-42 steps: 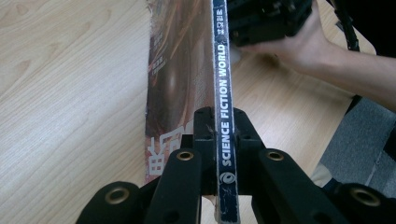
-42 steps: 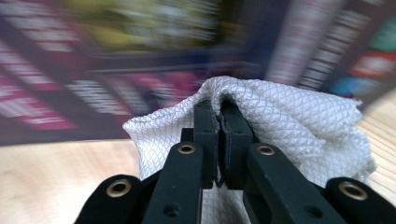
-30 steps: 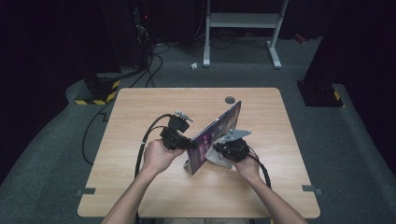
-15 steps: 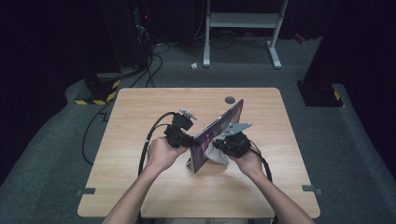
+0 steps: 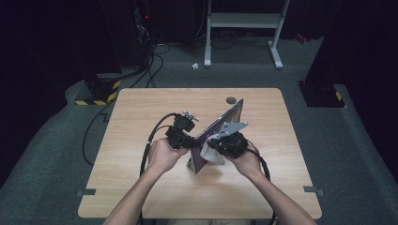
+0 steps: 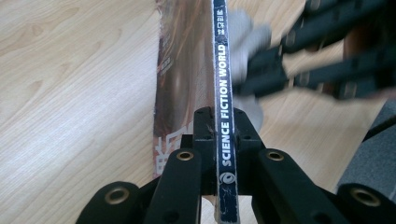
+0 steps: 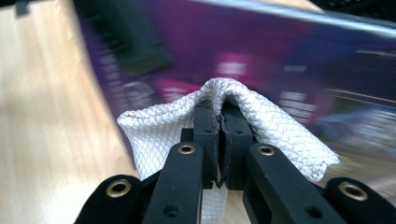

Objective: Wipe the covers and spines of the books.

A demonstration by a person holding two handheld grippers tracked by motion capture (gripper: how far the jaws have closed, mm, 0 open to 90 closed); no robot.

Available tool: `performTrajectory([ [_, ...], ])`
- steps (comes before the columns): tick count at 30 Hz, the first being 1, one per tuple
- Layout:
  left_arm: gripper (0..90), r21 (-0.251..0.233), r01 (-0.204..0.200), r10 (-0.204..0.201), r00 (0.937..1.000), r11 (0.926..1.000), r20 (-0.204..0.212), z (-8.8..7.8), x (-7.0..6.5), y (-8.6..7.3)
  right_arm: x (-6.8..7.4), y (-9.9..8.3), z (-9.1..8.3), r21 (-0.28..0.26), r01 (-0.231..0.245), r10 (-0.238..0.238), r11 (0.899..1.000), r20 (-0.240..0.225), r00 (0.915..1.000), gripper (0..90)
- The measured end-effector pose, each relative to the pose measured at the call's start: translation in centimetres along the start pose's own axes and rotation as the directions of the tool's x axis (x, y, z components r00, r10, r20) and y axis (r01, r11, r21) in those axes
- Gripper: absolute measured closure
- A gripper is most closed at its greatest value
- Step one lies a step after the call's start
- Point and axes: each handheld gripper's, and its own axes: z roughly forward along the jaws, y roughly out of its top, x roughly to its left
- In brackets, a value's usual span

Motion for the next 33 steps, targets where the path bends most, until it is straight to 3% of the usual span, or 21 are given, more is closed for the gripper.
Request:
performTrajectory([
  [3,83.7,0.003,-0.006,0.006,1.0000,1.0000,-0.001,0.0,-0.1,0.0,-1.9,0.0,-0.8,-0.023,-0.068,0.069,0.997,0.044,0.9967,86.3],
  [6,83.6,0.009,-0.016,0.016,0.9998,0.9998,-0.014,0.1,-0.3,0.2,-2.4,0.5,-1.5,-0.040,-0.087,0.090,0.995,0.068,0.9937,86.3],
  [13,83.7,0.018,-0.019,0.020,0.9993,0.9996,-0.033,0.0,-0.4,0.3,1.4,2.5,-1.4,-0.065,0.039,-0.039,0.997,0.009,0.9992,86.2],
  [15,83.7,0.015,-0.016,0.016,0.9993,0.9998,-0.034,0.0,-0.4,0.2,1.5,2.5,-1.4,-0.066,0.057,-0.057,0.996,0.012,0.9983,86.2],
  [18,83.6,0.015,-0.015,0.016,0.9991,0.9998,-0.040,0.0,-0.3,0.2,0.2,2.0,-1.4,-0.055,0.020,-0.018,0.998,0.042,0.9990,86.2],
  [22,83.5,0.011,-0.016,0.016,0.9990,0.9998,-0.042,0.0,-0.3,0.2,-1.8,0.9,-0.9,-0.047,-0.067,0.071,0.997,0.071,0.9950,86.3],
  [25,83.6,0.008,-0.007,0.007,0.9992,0.9999,-0.038,0.0,-0.1,0.1,-0.6,0.7,-0.4,-0.048,-0.042,0.044,0.998,0.044,0.9981,86.3],
  [28,83.6,0.010,-0.007,0.008,0.9993,0.9999,-0.036,-0.1,-0.1,0.1,1.7,0.8,0.2,-0.041,0.029,-0.029,0.999,-0.006,0.9996,86.2],
  [30,83.6,0.011,-0.007,0.008,0.9993,0.9999,-0.036,-0.1,-0.2,0.1,2.6,0.7,0.5,-0.026,0.074,-0.074,0.997,-0.004,0.9973,86.2],
  [33,83.6,0.010,-0.004,0.004,0.9992,0.9999,-0.040,-0.1,-0.1,0.1,1.7,0.3,0.6,-0.024,0.030,-0.030,0.999,0.005,0.9995,86.2],
])
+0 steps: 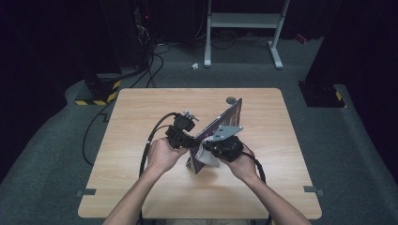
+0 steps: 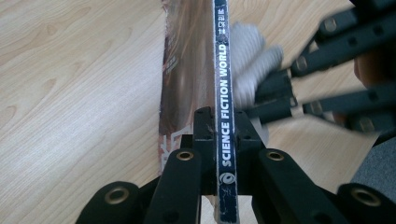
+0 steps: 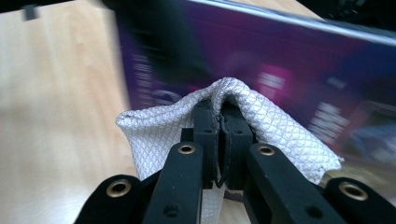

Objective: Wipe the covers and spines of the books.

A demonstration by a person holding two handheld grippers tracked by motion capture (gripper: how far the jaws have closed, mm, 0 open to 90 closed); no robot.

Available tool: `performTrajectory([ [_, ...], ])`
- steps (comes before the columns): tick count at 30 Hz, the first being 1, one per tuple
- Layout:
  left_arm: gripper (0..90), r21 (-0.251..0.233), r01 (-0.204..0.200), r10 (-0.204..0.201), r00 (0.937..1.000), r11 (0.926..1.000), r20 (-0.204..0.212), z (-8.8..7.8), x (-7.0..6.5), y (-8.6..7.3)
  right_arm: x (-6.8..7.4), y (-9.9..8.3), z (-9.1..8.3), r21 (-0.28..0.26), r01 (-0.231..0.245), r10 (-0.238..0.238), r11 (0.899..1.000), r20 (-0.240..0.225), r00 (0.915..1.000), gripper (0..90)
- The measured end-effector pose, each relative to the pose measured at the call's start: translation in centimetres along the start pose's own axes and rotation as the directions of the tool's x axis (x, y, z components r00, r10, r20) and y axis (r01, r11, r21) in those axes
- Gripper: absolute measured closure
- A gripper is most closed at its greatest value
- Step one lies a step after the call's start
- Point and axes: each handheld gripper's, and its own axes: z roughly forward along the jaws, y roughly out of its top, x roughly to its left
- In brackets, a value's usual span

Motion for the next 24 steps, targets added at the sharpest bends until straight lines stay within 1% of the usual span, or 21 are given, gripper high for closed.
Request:
performTrajectory([
  [2,83.6,-0.003,0.004,-0.004,1.0000,1.0000,0.003,0.0,0.1,0.0,-0.8,-0.3,0.0,-0.007,-0.042,0.042,0.999,0.016,0.9990,86.2],
  [3,83.6,-0.003,0.006,-0.006,1.0000,1.0000,0.004,0.0,0.1,0.0,-1.0,-0.5,0.0,-0.010,-0.054,0.054,0.998,0.019,0.9984,86.3],
  [4,83.6,-0.003,0.007,-0.007,1.0000,1.0000,0.004,0.0,0.1,0.0,-0.8,-0.5,0.0,-0.016,-0.054,0.054,0.998,0.018,0.9984,86.3],
  [5,83.6,-0.004,0.010,-0.010,0.9999,0.9999,0.003,0.0,0.1,0.0,-0.4,-0.5,0.1,-0.024,-0.050,0.050,0.998,0.008,0.9987,86.3],
  [7,83.6,-0.004,0.015,-0.015,0.9999,0.9999,0.000,0.0,0.2,0.0,0.8,-0.5,0.6,-0.031,-0.016,0.016,0.999,-0.018,0.9997,86.3],
  [10,83.6,-0.003,0.026,-0.026,0.9997,0.9997,0.001,-0.1,0.5,0.0,2.7,-0.6,1.6,-0.033,0.026,-0.028,0.999,-0.047,0.9985,86.3],
  [12,83.6,-0.010,0.036,-0.036,0.9993,0.9993,0.002,-0.1,0.5,0.0,3.2,-0.9,2.3,-0.024,0.031,-0.032,0.999,-0.064,0.9974,86.3],
  [13,83.6,-0.007,0.034,-0.034,0.9994,0.9994,0.004,-0.1,0.6,0.0,3.3,-1.2,2.7,-0.013,0.035,-0.035,0.999,-0.064,0.9973,86.2],
  [15,83.6,-0.005,0.034,-0.034,0.9994,0.9994,0.010,-0.1,0.7,-0.1,3.0,-2.1,3.5,0.018,0.037,-0.036,0.999,-0.048,0.9982,86.3],
  [18,83.6,-0.007,0.032,-0.032,0.9994,0.9995,0.013,-0.1,0.8,-0.1,1.7,-3.5,4.4,0.058,-0.022,0.023,0.998,-0.014,0.9996,86.2],
  [19,83.6,-0.008,0.033,-0.033,0.9994,0.9994,0.013,-0.1,0.8,-0.1,1.2,-3.9,4.6,0.062,-0.044,0.044,0.997,-0.001,0.9990,86.2],
  [21,83.6,-0.010,0.039,-0.039,0.9992,0.9992,0.013,-0.1,0.9,-0.1,0.4,-4.4,4.8,0.060,-0.069,0.068,0.996,0.014,0.9976,86.2],
  [23,83.6,-0.010,0.042,-0.042,0.9990,0.9990,0.015,-0.1,1.0,-0.1,0.7,-4.4,4.9,0.056,-0.070,0.070,0.996,0.014,0.9975,86.2],
  [24,83.6,-0.013,0.051,-0.051,0.9986,0.9986,0.016,-0.1,1.0,-0.1,1.1,-4.3,5.0,0.054,-0.060,0.060,0.997,0.002,0.9982,86.2],
])
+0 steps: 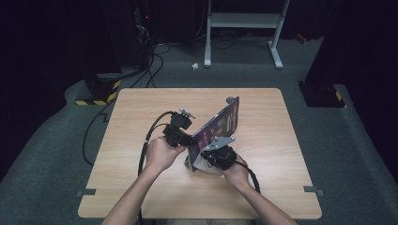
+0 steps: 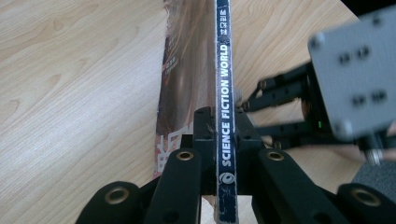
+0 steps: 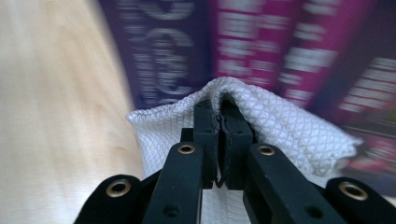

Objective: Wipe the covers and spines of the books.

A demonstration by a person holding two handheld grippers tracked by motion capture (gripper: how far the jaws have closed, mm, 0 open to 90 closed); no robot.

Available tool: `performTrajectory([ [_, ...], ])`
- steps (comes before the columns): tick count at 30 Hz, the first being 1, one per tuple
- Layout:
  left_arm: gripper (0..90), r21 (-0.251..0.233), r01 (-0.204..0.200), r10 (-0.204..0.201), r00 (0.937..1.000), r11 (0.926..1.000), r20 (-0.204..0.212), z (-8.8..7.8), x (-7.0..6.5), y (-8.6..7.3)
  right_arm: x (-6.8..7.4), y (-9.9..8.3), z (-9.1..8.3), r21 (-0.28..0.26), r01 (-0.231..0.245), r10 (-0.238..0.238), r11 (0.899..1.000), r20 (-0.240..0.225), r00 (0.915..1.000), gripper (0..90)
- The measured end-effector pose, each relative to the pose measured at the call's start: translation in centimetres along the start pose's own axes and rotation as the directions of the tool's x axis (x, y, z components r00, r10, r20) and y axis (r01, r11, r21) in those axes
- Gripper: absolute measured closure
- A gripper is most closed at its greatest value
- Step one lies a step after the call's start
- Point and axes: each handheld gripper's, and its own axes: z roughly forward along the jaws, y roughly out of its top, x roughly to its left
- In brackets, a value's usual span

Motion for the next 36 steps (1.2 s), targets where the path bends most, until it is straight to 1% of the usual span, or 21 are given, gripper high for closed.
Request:
performTrajectory([
  [2,83.6,0.002,-0.003,0.003,1.0000,1.0000,0.001,0.0,0.1,0.0,1.2,0.1,0.4,0.007,0.038,-0.038,0.999,-0.031,0.9988,86.2],
  [4,83.6,0.001,-0.002,0.002,1.0000,1.0000,0.003,-0.1,0.1,-0.1,2.3,0.0,1.0,0.026,0.097,-0.095,0.995,-0.054,0.9940,86.2],
  [5,83.6,0.002,-0.001,0.001,1.0000,1.0000,0.005,-0.1,0.1,-0.1,2.6,-0.2,1.3,0.040,0.117,-0.115,0.992,-0.059,0.9916,86.2],
  [6,83.6,0.003,-0.001,0.001,1.0000,1.0000,0.005,-0.1,0.1,-0.2,2.5,-0.4,1.6,0.050,0.121,-0.118,0.991,-0.054,0.9916,86.2],
  [8,83.6,0.001,0.002,-0.002,1.0000,1.0000,0.006,-0.2,0.2,-0.3,1.2,-0.8,1.9,0.070,0.092,-0.090,0.993,-0.030,0.9955,86.2],
  [10,83.6,0.002,0.001,-0.001,1.0000,1.0000,0.006,-0.3,0.3,-0.3,-0.6,-1.2,2.0,0.091,0.032,-0.035,0.995,0.025,0.9991,86.2],
  [11,83.6,-0.001,0.006,-0.006,1.0000,1.0000,0.007,-0.3,0.3,-0.4,-1.6,-1.5,2.1,0.095,0.008,-0.013,0.995,0.055,0.9984,86.2],
  [13,83.6,-0.004,0.012,-0.012,0.9998,0.9999,0.018,-0.3,0.4,-0.4,-3.3,-2.1,2.1,0.102,-0.067,0.058,0.993,0.089,0.9943,86.1],
  [15,83.7,-0.006,0.014,-0.014,0.9997,0.9999,0.020,-0.3,0.5,-0.4,-4.1,-2.5,2.2,0.110,-0.112,0.101,0.988,0.104,0.9895,86.1],
  [16,83.6,-0.007,0.015,-0.015,0.9997,0.9999,0.020,-0.3,0.5,-0.4,-4.1,-2.6,2.3,0.114,-0.114,0.102,0.987,0.106,0.9892,86.1],
  [18,83.6,-0.009,0.018,-0.018,0.9996,0.9998,0.020,-0.3,0.5,-0.4,-3.3,-2.3,2.5,0.114,-0.094,0.084,0.989,0.086,0.9927,86.1],
  [19,83.6,-0.009,0.017,-0.017,0.9997,0.9998,0.020,-0.3,0.6,-0.4,-2.7,-2.1,2.6,0.110,-0.062,0.055,0.992,0.068,0.9962,86.1],
  [20,83.7,-0.011,0.021,-0.020,0.9996,0.9997,0.018,-0.3,0.5,-0.4,-1.8,-1.9,2.8,0.108,-0.052,0.047,0.993,0.045,0.9979,86.1],
  [21,83.6,-0.011,0.018,-0.017,0.9997,0.9998,0.019,-0.3,0.5,-0.4,-0.8,-1.6,2.9,0.104,-0.024,0.022,0.994,0.018,0.9996,86.1],
  [22,83.6,-0.010,0.020,-0.019,0.9996,0.9998,0.019,-0.3,0.5,-0.4,0.1,-1.4,3.1,0.100,0.018,-0.017,0.995,-0.011,0.9998,86.1],
  [24,83.6,-0.011,0.020,-0.020,0.9996,0.9997,0.021,-0.3,0.5,-0.4,2.1,-1.1,3.3,0.088,0.070,-0.065,0.994,-0.061,0.9960,86.1],
  [26,83.6,-0.012,0.021,-0.021,0.9996,0.9997,0.021,-0.3,0.4,-0.4,3.5,-0.7,3.5,0.070,0.091,-0.083,0.993,-0.100,0.9914,86.1],
  [27,83.6,-0.012,0.022,-0.022,0.9996,0.9997,0.020,-0.3,0.4,-0.4,4.0,-0.5,3.4,0.063,0.090,-0.083,0.994,-0.104,0.9911,86.1],
  [29,83.6,-0.013,0.020,-0.020,0.9996,0.9997,0.019,-0.3,0.4,-0.4,4.2,0.4,2.8,0.029,0.103,-0.099,0.994,-0.105,0.9895,86.2],
  [32,83.6,-0.016,0.018,-0.017,0.9997,0.9997,0.017,-0.3,0.3,-0.3,3.9,1.6,1.2,-0.023,0.089,-0.091,0.996,-0.095,0.9913,86.2],
  [36,83.6,-0.018,0.018,-0.017,0.9998,0.9997,0.012,-0.3,0.3,-0.2,3.8,3.1,-0.8,-0.079,0.108,-0.114,0.991,-0.073,0.9909,86.2],
])
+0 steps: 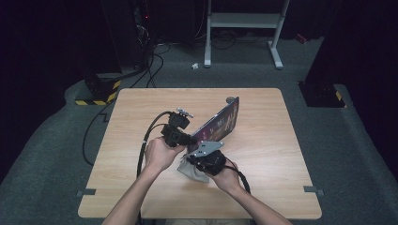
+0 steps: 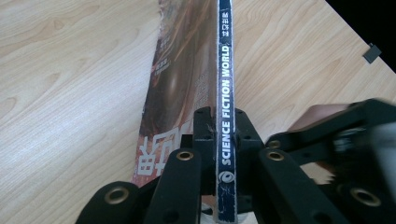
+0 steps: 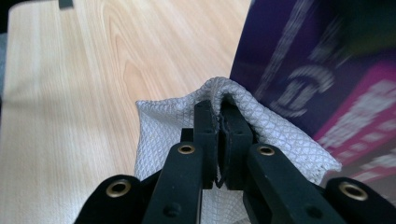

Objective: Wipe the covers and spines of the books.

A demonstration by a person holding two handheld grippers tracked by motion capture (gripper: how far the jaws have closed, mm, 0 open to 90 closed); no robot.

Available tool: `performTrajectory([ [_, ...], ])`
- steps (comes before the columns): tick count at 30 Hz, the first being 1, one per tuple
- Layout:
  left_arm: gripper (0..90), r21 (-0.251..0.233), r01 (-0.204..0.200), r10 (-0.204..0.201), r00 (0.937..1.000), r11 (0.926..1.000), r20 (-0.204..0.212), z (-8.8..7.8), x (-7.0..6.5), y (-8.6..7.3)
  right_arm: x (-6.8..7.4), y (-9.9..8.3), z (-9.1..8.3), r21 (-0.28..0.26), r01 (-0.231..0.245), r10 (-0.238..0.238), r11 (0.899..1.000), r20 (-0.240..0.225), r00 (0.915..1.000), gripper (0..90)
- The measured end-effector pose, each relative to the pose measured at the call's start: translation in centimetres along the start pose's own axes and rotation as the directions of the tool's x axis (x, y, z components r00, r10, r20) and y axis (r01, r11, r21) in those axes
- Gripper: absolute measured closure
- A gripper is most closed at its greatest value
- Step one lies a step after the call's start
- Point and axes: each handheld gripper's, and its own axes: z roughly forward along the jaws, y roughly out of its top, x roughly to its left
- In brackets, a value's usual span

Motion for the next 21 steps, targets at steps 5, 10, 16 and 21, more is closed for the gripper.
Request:
performTrajectory([
  [5,83.6,0.001,0.004,-0.004,1.0000,1.0000,-0.005,0.0,0.1,-0.1,0.0,0.0,-0.7,-0.020,0.006,-0.006,1.000,0.009,0.9999,86.2],
  [10,83.6,-0.001,0.008,-0.008,1.0000,1.0000,-0.001,0.1,0.0,-0.1,-0.3,-1.6,1.1,0.060,-0.010,0.009,0.998,0.017,0.9998,86.2],
  [16,83.6,0.000,0.010,-0.010,0.9999,1.0000,0.007,0.0,0.1,-0.2,-2.4,-3.5,2.6,0.117,-0.097,0.091,0.988,0.060,0.9940,86.2],
  [21,83.6,-0.001,0.011,-0.011,0.9998,0.9999,0.016,-0.1,0.1,-0.2,-4.9,-4.3,1.6,0.103,-0.169,0.157,0.980,0.109,0.9815,86.2],
])
